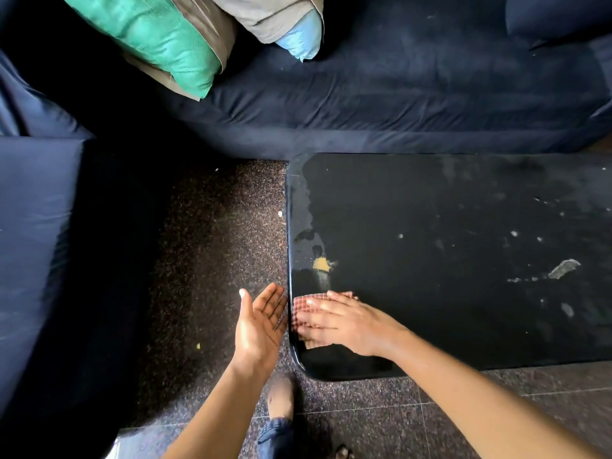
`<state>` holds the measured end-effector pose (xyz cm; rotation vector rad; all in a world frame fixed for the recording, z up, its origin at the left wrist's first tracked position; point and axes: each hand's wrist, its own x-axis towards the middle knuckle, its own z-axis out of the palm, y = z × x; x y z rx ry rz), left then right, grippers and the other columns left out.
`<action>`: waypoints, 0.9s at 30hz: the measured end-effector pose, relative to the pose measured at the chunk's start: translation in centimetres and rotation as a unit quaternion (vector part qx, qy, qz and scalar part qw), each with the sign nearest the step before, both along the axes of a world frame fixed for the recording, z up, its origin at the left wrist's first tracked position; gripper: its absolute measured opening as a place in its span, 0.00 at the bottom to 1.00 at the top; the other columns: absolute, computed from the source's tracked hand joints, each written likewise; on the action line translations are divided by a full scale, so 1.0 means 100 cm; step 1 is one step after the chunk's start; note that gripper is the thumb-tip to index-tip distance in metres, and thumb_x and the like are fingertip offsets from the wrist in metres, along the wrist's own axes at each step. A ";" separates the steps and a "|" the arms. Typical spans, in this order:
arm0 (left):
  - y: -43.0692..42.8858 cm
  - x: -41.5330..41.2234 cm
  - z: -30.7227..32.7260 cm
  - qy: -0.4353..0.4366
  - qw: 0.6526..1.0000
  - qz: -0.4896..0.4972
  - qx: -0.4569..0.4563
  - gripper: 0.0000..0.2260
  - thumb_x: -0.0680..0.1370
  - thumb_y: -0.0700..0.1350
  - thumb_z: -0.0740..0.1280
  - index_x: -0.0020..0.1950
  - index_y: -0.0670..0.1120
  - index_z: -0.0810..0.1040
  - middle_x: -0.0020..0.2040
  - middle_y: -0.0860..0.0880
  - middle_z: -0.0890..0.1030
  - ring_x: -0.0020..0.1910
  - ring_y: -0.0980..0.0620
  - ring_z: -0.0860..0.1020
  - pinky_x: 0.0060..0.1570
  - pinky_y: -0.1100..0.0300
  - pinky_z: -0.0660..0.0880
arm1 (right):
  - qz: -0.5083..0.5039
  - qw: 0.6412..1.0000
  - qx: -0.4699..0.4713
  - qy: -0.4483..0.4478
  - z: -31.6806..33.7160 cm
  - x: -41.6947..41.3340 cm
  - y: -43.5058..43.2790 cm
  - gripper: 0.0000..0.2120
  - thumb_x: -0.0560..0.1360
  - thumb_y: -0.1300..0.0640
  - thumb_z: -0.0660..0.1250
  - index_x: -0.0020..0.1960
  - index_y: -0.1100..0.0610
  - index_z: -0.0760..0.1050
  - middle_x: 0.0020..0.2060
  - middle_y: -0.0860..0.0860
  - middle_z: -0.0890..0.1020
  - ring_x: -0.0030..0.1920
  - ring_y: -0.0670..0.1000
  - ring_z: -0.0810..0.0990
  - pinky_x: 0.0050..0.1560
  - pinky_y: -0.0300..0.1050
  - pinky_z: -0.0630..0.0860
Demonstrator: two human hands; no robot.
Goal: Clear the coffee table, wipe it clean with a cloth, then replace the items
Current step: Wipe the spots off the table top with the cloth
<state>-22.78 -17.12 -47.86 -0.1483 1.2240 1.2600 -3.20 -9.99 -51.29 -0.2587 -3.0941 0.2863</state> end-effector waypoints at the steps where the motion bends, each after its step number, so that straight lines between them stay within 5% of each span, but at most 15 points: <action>1: 0.002 0.000 0.000 0.001 1.000 -0.001 0.000 0.31 0.80 0.63 0.44 0.70 0.44 0.69 0.69 0.46 0.73 0.68 0.48 0.70 0.72 0.49 0.60 | 0.002 1.000 -0.012 0.006 -0.002 -0.004 0.009 0.30 0.74 0.66 0.65 0.73 0.48 0.64 0.73 0.45 0.63 0.73 0.52 0.63 0.71 0.57 0.60; 9: 0.022 0.007 0.005 0.010 1.000 0.017 0.014 0.31 0.81 0.62 0.45 0.71 0.42 0.67 0.68 0.44 0.73 0.67 0.48 0.71 0.66 0.55 0.65 | -0.077 0.994 -0.071 -0.016 0.009 -0.042 0.084 0.23 0.78 0.58 0.51 0.72 0.47 0.66 0.72 0.47 0.67 0.74 0.49 0.58 0.72 0.54 0.53; 14: 0.032 0.003 0.009 0.019 1.000 0.010 0.011 0.31 0.80 0.62 0.45 0.71 0.43 0.68 0.67 0.45 0.74 0.64 0.48 0.73 0.61 0.57 0.67 | -0.041 0.998 -0.042 0.003 -0.005 -0.031 0.052 0.29 0.76 0.63 0.62 0.74 0.47 0.62 0.73 0.44 0.62 0.75 0.51 0.57 0.73 0.56 0.49; 19: 0.044 -0.008 0.005 0.039 0.999 0.017 -0.008 0.30 0.80 0.63 0.45 0.70 0.44 0.69 0.68 0.45 0.74 0.67 0.48 0.72 0.70 0.52 0.63 | -0.007 0.997 -0.072 0.007 -0.007 -0.031 0.064 0.27 0.76 0.63 0.62 0.72 0.47 0.65 0.73 0.44 0.63 0.75 0.50 0.58 0.72 0.57 0.57; 27: 0.061 -0.006 0.014 0.031 0.999 0.003 -0.010 0.30 0.80 0.62 0.46 0.71 0.43 0.68 0.69 0.45 0.73 0.66 0.49 0.71 0.69 0.53 0.64 | -0.150 0.985 -0.081 0.027 0.001 -0.078 0.120 0.28 0.75 0.66 0.63 0.72 0.49 0.66 0.71 0.48 0.69 0.74 0.53 0.60 0.71 0.58 0.58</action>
